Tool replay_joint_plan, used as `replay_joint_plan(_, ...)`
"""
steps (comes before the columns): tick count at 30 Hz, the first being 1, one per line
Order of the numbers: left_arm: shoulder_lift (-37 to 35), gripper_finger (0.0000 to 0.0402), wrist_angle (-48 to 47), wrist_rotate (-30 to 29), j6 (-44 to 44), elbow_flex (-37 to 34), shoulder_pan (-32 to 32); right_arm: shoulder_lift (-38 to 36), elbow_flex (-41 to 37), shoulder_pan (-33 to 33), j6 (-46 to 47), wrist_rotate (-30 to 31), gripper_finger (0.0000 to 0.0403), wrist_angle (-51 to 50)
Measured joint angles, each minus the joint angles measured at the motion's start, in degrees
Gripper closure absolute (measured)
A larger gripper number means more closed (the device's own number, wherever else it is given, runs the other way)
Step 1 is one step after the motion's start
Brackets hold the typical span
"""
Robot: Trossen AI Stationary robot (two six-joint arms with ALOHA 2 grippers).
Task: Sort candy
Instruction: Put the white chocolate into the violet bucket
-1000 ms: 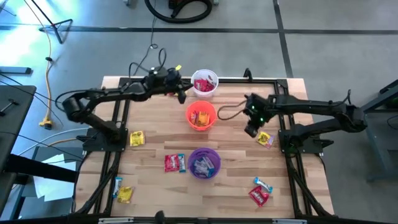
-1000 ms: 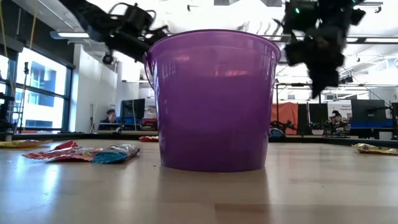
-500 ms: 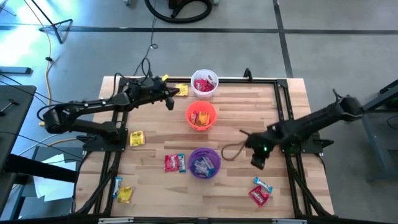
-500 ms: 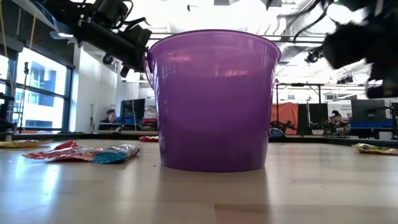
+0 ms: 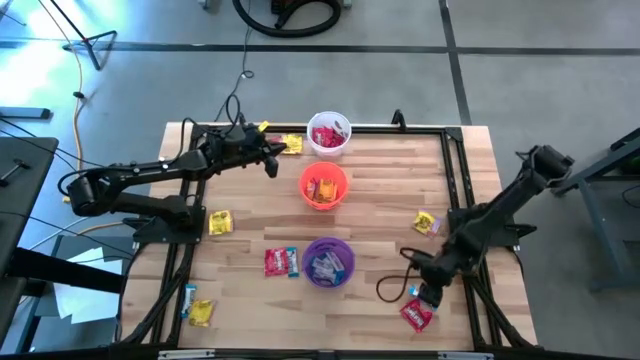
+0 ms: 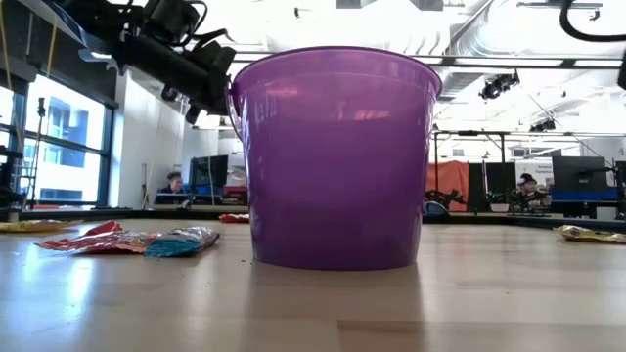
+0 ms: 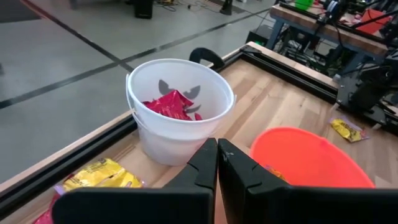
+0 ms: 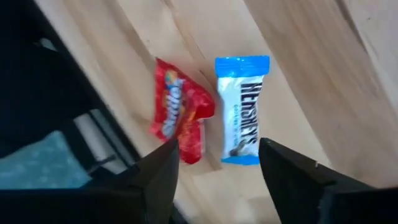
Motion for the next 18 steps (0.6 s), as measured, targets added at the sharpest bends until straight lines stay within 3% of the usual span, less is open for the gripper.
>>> replay_joint_plan(9,0.02,0.0401,-0.07,0.00,-0.04,-0.02,0.00,10.74,0.00,1.66,-5.13,4.00,0.0192,1.32)
replay_joint_plan(18,0.02,0.0401,-0.74,0.33,-0.98,-0.02,-0.09,13.04,0.01,1.64,-7.74,3.81,0.0273,3.98)
